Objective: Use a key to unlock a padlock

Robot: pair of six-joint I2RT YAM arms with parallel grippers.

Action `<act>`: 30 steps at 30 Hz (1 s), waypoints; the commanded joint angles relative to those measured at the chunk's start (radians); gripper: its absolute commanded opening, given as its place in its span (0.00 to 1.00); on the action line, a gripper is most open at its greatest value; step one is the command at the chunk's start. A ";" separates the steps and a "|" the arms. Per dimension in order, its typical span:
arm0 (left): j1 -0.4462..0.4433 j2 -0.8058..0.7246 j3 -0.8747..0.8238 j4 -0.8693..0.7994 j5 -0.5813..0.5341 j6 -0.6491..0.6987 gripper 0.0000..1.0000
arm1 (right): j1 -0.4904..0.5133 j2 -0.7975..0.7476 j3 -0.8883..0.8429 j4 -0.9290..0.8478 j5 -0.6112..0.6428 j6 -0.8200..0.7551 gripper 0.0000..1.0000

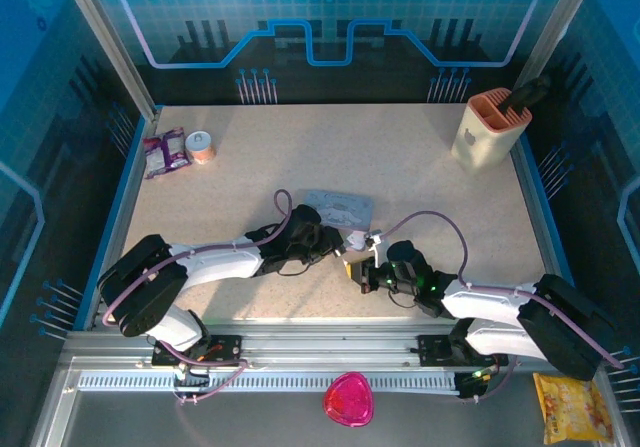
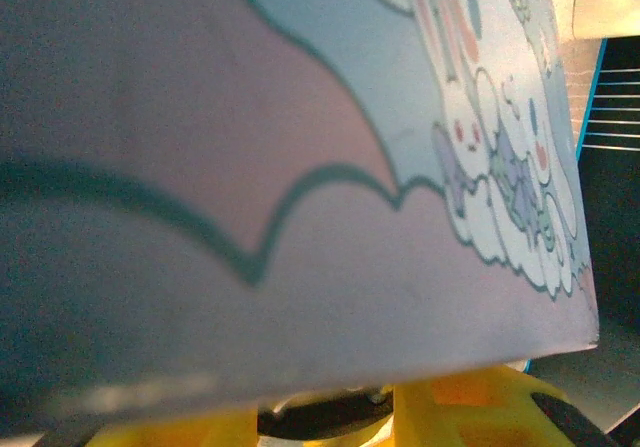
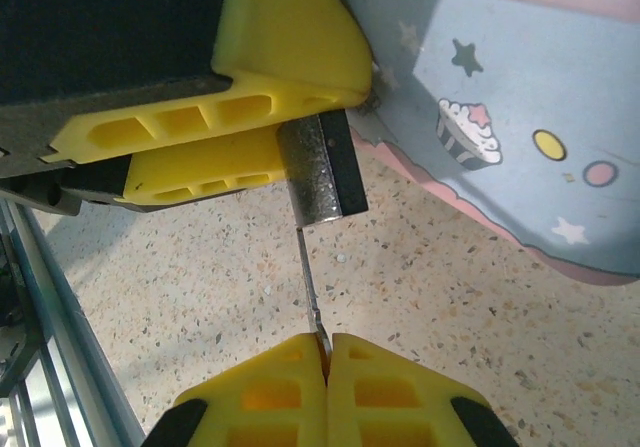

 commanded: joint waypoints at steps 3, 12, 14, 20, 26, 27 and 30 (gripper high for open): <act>0.008 -0.042 -0.009 0.056 0.029 -0.027 0.13 | -0.013 -0.007 -0.017 0.039 0.024 -0.029 0.00; 0.012 -0.050 -0.015 0.060 0.031 -0.035 0.13 | -0.015 -0.003 -0.034 0.057 0.020 -0.038 0.00; 0.013 -0.049 -0.017 0.065 0.031 -0.033 0.13 | -0.015 -0.007 -0.038 0.056 0.019 -0.039 0.00; 0.014 -0.050 -0.024 0.075 0.033 -0.038 0.13 | -0.013 -0.036 -0.060 0.053 0.032 -0.034 0.00; 0.016 -0.052 -0.024 0.072 0.035 -0.041 0.12 | -0.014 -0.061 -0.057 0.060 0.039 -0.033 0.00; 0.016 -0.052 -0.024 0.072 0.037 -0.041 0.12 | -0.015 -0.062 -0.054 0.065 0.040 -0.032 0.00; 0.015 -0.052 -0.025 0.077 0.044 -0.046 0.12 | -0.015 -0.057 -0.053 0.075 0.047 -0.030 0.00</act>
